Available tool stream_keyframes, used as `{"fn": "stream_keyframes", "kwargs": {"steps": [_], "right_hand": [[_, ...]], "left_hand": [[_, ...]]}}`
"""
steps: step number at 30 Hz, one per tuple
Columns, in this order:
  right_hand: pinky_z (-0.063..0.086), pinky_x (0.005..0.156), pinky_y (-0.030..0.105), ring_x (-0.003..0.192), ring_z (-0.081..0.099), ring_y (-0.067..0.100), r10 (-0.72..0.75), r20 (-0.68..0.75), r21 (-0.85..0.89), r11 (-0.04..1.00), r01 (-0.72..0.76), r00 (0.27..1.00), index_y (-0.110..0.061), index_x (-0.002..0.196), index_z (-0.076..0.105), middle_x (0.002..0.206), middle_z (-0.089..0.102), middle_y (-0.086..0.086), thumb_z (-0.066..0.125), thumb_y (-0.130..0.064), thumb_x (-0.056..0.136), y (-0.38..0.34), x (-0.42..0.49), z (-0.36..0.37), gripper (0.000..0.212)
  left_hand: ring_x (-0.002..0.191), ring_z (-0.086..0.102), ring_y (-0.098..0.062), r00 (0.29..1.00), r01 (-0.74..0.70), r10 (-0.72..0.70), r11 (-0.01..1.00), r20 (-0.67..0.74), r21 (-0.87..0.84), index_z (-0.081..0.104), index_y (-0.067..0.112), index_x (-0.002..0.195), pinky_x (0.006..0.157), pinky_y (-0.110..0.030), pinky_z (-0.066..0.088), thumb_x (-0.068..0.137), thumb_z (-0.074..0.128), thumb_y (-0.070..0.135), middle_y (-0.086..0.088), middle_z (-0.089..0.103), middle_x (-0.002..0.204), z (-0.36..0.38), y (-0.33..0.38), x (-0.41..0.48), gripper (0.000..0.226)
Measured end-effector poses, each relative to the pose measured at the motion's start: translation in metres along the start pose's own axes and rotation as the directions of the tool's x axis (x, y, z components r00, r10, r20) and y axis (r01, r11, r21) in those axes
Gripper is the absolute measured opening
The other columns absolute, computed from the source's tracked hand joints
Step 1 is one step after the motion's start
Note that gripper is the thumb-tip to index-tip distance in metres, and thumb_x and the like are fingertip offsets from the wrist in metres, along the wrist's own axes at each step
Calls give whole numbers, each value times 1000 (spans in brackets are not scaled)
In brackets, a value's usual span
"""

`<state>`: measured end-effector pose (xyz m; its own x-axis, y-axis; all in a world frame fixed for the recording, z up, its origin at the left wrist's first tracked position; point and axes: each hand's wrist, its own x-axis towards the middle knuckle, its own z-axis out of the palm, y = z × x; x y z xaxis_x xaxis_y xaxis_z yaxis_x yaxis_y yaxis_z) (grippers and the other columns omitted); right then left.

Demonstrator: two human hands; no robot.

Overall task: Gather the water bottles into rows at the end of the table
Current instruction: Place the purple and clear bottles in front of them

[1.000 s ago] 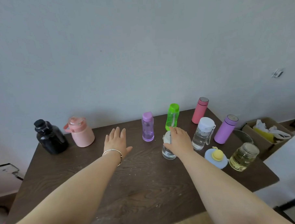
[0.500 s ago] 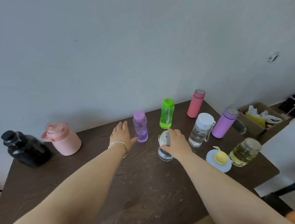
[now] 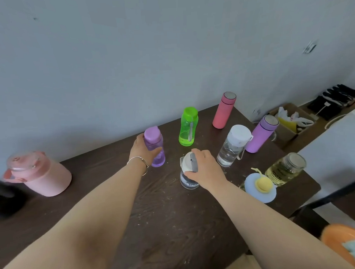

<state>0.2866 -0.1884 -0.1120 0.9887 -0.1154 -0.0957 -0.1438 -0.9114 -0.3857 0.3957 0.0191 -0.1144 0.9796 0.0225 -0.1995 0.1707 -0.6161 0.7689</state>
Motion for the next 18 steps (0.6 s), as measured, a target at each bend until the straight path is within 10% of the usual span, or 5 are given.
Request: {"fn": "stream_keyframes", "kwargs": {"steps": [18], "right_hand": [[45, 91, 38, 115, 51, 27, -27, 1, 70, 997, 27, 1000, -25, 137, 43, 126, 49, 6, 75, -45, 72, -25, -9, -18, 75]], "left_hand": [[98, 54, -21, 992, 1, -12, 996, -129, -87, 46, 20, 129, 81, -32, 43, 72, 80, 33, 0, 58, 124, -35, -14, -56, 68]]}}
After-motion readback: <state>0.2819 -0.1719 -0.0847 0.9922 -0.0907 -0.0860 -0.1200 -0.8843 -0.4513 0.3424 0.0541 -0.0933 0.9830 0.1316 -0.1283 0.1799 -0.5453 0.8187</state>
